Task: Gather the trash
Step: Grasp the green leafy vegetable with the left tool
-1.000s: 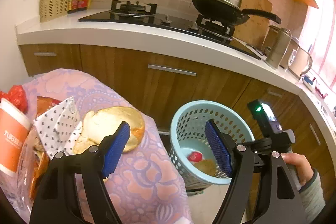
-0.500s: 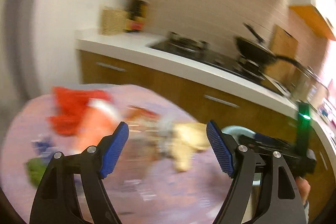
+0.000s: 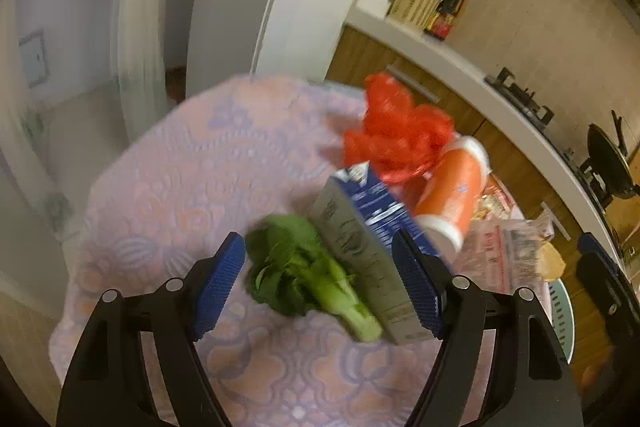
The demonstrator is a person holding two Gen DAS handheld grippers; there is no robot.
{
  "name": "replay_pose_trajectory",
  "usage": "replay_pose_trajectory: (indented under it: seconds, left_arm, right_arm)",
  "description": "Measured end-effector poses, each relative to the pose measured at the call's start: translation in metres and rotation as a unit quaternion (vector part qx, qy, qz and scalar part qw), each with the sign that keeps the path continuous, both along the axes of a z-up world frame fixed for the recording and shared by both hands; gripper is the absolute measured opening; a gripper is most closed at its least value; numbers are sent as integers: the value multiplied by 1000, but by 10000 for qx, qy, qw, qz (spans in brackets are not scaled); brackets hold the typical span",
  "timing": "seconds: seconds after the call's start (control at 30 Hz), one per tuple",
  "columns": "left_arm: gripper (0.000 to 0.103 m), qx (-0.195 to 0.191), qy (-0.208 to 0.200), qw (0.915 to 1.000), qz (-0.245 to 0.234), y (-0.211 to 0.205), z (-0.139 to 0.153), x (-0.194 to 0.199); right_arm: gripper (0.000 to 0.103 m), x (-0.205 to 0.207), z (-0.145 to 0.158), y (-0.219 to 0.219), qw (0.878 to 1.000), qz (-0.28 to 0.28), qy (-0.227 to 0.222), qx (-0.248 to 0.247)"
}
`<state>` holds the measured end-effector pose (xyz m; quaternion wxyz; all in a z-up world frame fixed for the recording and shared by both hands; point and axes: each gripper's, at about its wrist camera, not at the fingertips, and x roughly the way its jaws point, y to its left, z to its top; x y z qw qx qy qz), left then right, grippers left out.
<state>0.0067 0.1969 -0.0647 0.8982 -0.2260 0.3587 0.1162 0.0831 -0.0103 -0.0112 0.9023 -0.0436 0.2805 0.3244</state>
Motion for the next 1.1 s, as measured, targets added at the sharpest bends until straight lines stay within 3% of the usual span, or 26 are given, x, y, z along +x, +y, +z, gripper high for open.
replay_pose_trajectory:
  seconds: [0.07,0.3,0.47,0.73,1.1]
  left_arm:
    - [73,-93,113,9999,24,7,-11,5]
    - [65,-506,265,9983,-68,19,-36,20]
    - [36,-258,309,9992,-87,14,-38,25]
    - [20,-695,-22,9975,-141,25,-39,14]
    - [16,-686,-441,9966,-137,43,-11,-13]
  right_arm:
    - [64,4,-11,17,9997,136,132,-127]
    - [63,2,-37,38,9978,373,316,-442]
    - [63,2,-51,49,9963,431,427,-617]
    - [63,5,-53,66,9943,552,403,-824]
    - [63,7,-58,99,9881,677,473,-1301]
